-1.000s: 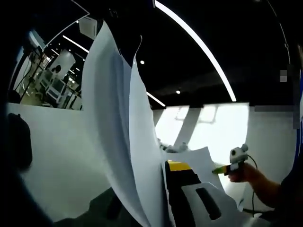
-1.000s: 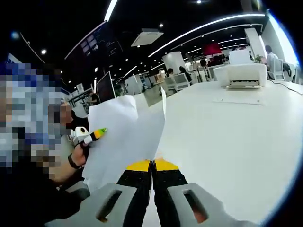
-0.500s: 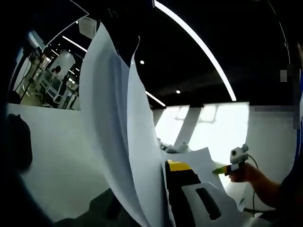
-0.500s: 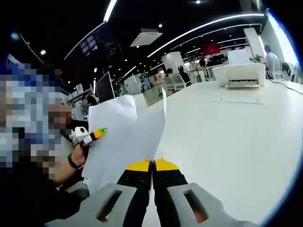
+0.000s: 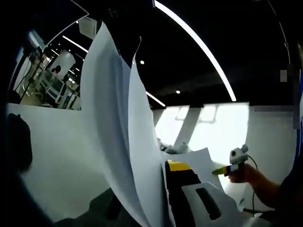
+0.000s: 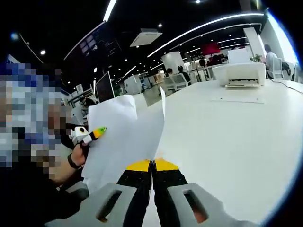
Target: Organize the stack of printing papers by aligning and flattening the scattered papers on the table
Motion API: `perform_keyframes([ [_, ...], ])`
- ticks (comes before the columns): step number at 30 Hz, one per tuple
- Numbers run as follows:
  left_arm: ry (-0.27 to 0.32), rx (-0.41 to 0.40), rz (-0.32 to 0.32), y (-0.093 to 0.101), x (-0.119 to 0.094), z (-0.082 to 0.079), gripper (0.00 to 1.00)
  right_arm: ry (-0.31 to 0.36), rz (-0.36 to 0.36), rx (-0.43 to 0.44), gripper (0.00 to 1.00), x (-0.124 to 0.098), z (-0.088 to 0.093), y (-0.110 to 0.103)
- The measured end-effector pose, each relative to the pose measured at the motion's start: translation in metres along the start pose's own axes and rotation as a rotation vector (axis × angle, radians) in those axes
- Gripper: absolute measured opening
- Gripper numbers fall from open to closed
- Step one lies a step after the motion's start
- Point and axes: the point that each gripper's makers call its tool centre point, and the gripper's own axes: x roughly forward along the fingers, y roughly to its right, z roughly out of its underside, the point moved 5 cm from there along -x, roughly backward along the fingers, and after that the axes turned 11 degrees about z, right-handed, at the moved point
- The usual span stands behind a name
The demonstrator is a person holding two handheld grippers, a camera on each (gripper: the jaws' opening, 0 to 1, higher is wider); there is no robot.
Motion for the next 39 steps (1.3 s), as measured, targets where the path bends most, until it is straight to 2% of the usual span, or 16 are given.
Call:
perform_keyframes([
  [39,0.001,-0.011,0.001,0.0001,-0.0001,0.0000,0.09,0.005,-0.006,-0.002,0.00,0.0008,-0.0025,-0.0038],
])
